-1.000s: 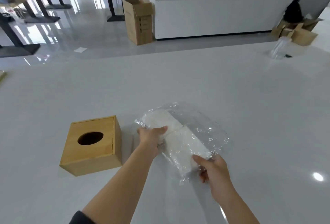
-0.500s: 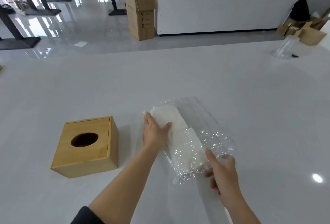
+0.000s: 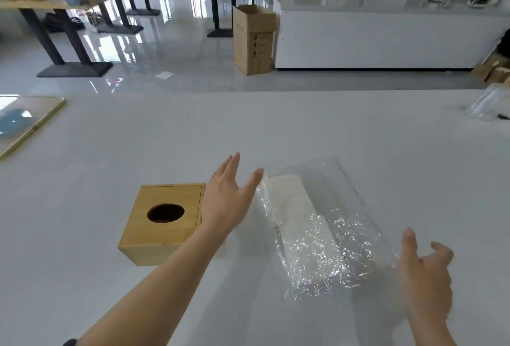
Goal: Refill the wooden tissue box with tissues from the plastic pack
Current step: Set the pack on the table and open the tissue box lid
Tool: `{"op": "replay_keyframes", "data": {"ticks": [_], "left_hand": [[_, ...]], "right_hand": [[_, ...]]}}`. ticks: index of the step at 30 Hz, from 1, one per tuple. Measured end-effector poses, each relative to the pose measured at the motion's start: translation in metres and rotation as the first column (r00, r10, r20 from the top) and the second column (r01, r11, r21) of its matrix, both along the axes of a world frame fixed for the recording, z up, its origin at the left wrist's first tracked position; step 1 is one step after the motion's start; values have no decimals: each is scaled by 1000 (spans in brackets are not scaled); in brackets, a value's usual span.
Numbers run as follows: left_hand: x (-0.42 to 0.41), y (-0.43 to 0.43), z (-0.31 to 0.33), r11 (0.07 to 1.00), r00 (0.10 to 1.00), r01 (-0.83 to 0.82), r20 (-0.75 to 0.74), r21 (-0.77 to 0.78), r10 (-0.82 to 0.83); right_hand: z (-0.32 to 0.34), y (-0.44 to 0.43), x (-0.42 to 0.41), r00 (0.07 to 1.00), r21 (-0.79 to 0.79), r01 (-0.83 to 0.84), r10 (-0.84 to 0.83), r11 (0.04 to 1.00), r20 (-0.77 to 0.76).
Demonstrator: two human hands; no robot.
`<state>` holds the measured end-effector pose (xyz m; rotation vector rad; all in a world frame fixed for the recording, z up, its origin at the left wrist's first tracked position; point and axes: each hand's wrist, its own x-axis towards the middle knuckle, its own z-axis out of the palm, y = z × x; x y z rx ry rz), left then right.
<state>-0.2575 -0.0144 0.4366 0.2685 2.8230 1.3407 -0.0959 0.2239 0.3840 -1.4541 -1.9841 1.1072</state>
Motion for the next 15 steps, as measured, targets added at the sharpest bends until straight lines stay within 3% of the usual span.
{"op": "replay_keyframes", "data": {"ticks": [5, 9, 15], "left_hand": [[1, -52, 28, 996, 981, -89, -176, -26, 83], [-1, -91, 42, 980, 925, -176, -356, -94, 132], [1, -137, 47, 952, 891, -243, -430, -184, 144]], "right_hand": [[25, -1, -27, 996, 252, -82, 84, 964, 1], [45, -24, -54, 971, 459, -227, 235, 859, 40], [50, -89, -95, 855, 512, -475, 514, 716, 75]]}}
